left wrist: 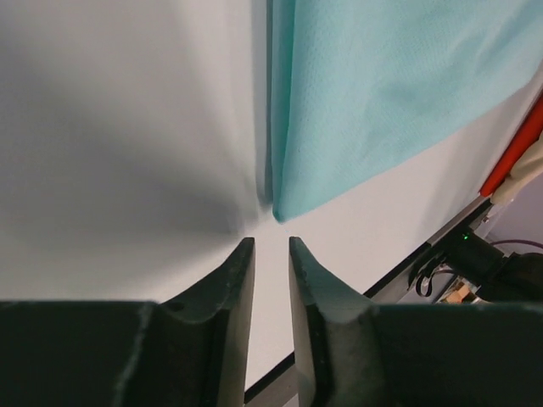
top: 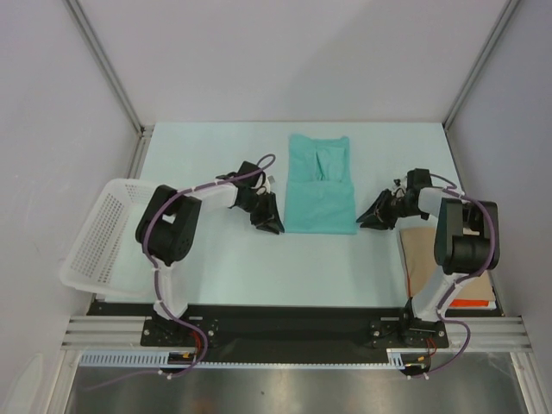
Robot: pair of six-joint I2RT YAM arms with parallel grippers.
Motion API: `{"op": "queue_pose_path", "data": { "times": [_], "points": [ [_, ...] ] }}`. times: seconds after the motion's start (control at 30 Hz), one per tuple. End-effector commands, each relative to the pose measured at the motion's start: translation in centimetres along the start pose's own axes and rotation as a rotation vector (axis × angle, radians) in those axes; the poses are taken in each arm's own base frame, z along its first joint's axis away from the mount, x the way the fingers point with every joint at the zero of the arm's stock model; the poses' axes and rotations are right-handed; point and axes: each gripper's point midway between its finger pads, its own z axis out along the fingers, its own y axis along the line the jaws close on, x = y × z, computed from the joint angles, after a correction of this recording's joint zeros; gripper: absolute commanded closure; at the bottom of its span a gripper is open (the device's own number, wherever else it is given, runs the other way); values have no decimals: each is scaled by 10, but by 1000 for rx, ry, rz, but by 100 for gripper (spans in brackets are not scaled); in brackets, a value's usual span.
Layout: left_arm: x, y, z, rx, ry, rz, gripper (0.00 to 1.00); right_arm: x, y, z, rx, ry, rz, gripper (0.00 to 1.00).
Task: Fold and stack the t-shirts
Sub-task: Fold the tshirt
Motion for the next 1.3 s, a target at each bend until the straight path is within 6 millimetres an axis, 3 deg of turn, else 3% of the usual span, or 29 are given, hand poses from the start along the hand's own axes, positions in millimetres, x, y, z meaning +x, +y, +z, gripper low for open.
{"op": "queue_pose_path", "data": {
  "times": [0.0, 0.03, 0.13, 0.2, 0.33, 0.4, 0.53, 0.73, 1.27],
  "points": [
    [-5, -22, -35, 15, -90, 43, 70, 8, 11, -26, 40, -40, -60, 67],
    [-3, -21, -37, 4, -87, 38, 62, 10, 14, -29, 38, -41, -63, 63],
    [5, -18, -33, 8, -50, -4, 54, 20, 8, -28, 39, -24, -55, 52],
    [2, -16, -26, 12, -46, -26, 53, 22, 3, -26, 46, -26, -51, 45],
    [-2, -6, -15, -8, -38, -100, 52, 29, -4, -14, 40, 9, -34, 44],
    [1, 4, -12, -5, -29, -147, 46, 32, -9, -9, 43, 24, -27, 44],
    [5, 12, -9, 19, -27, -227, 45, 34, -13, -2, 34, 13, -11, 44],
    [3, 15, 0, 27, -20, -268, 48, 25, -16, 8, 33, 7, 18, 48],
    [6, 27, 16, -57, -21, -391, 55, 17, -17, 12, 40, -7, 9, 55]
  ]
}}
